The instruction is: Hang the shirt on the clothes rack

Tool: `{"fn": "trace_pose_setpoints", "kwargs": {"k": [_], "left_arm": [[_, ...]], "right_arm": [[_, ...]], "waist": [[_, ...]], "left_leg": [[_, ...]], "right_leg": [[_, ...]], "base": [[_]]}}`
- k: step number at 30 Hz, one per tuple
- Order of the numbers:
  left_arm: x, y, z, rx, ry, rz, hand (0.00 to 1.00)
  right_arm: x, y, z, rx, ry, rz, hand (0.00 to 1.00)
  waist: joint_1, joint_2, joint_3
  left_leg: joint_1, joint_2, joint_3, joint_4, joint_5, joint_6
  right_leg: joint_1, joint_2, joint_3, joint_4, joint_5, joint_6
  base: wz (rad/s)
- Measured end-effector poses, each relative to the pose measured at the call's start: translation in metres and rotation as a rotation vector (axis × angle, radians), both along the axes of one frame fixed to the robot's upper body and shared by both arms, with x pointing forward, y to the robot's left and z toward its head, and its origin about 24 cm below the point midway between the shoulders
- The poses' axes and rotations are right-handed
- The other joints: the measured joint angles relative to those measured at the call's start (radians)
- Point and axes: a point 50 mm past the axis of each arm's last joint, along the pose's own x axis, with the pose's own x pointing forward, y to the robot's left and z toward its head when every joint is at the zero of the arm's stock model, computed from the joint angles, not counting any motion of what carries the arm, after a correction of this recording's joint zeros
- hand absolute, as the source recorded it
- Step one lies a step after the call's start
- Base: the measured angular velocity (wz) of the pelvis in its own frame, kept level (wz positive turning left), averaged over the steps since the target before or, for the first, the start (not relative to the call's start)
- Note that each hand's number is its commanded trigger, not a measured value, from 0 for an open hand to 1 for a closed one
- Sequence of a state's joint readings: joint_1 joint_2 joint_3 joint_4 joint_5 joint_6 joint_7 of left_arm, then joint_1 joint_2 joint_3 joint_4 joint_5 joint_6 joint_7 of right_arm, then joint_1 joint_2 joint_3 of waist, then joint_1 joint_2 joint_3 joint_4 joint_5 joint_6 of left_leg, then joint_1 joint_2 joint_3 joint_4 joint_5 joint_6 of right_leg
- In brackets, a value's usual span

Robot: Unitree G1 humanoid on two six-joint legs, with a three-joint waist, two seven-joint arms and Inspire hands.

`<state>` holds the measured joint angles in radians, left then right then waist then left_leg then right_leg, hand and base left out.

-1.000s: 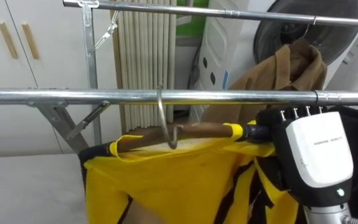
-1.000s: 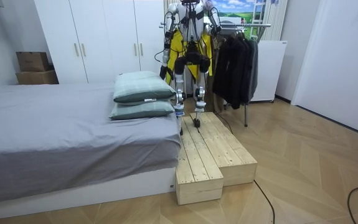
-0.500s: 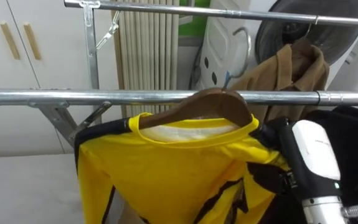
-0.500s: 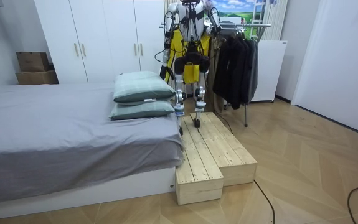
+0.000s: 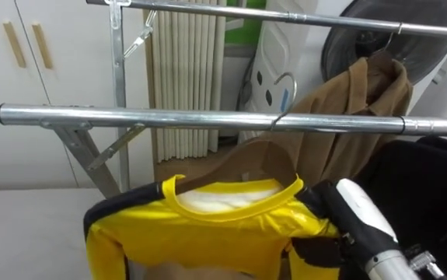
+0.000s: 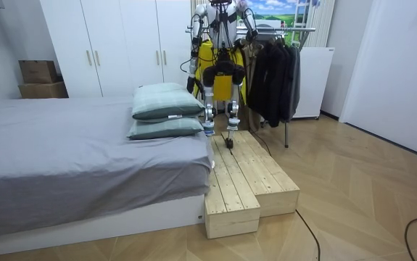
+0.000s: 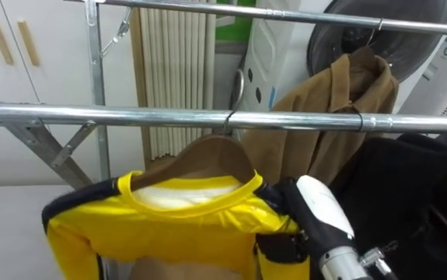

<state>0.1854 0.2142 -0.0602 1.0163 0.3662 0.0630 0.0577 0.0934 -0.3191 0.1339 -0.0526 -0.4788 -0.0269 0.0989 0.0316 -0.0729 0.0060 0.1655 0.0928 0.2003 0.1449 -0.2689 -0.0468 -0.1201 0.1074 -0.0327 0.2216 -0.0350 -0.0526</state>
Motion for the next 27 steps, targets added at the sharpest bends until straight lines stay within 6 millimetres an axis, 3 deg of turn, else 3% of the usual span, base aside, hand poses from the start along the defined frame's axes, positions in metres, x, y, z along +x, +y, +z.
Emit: {"fn": "trace_pose_setpoints", "kwargs": {"k": [6,12,17,22,27], "left_arm": [[0.000,0.001,0.001,0.002,-0.001,0.007,0.00],[0.001,0.003,0.001,0.011,0.003,0.021,0.00],[0.001,0.002,0.001,0.014,0.005,0.007,0.00],[0.001,0.002,0.001,0.015,0.005,0.008,0.00],[0.001,0.002,0.001,0.015,0.005,0.011,0.00]], "right_arm": [[0.001,-0.002,-0.011,-0.016,0.139,0.038,1.00],[0.010,-0.008,-0.017,-0.009,0.214,0.029,1.00],[0.010,-0.015,-0.019,-0.007,0.248,0.023,1.00],[0.011,-0.018,-0.025,0.013,0.274,0.007,1.00],[0.013,-0.019,-0.028,0.022,0.285,-0.004,1.00]], "waist": [[-0.001,-0.005,0.0076],[0.000,-0.016,-0.0012],[0.002,-0.012,-0.0063],[0.003,-0.011,-0.0080],[0.004,-0.008,-0.0048]], "left_leg": [[-0.001,0.000,-0.001,0.000,-0.001,0.001],[-0.001,0.000,-0.007,0.001,-0.001,0.001],[0.000,0.000,-0.019,0.008,0.000,0.001],[0.003,-0.002,-0.020,0.009,0.000,0.002],[0.003,-0.003,-0.020,0.008,0.000,0.002]], "right_leg": [[-0.001,0.000,0.000,0.000,0.000,0.000],[0.003,-0.002,-0.005,-0.003,0.000,0.000],[0.017,-0.013,-0.025,-0.017,0.005,0.001],[0.021,-0.017,-0.026,-0.019,0.006,0.002],[0.023,-0.012,-0.024,-0.020,0.005,0.003]], "base": [[0.00],[0.03],[0.08],[0.00],[0.00]]}}
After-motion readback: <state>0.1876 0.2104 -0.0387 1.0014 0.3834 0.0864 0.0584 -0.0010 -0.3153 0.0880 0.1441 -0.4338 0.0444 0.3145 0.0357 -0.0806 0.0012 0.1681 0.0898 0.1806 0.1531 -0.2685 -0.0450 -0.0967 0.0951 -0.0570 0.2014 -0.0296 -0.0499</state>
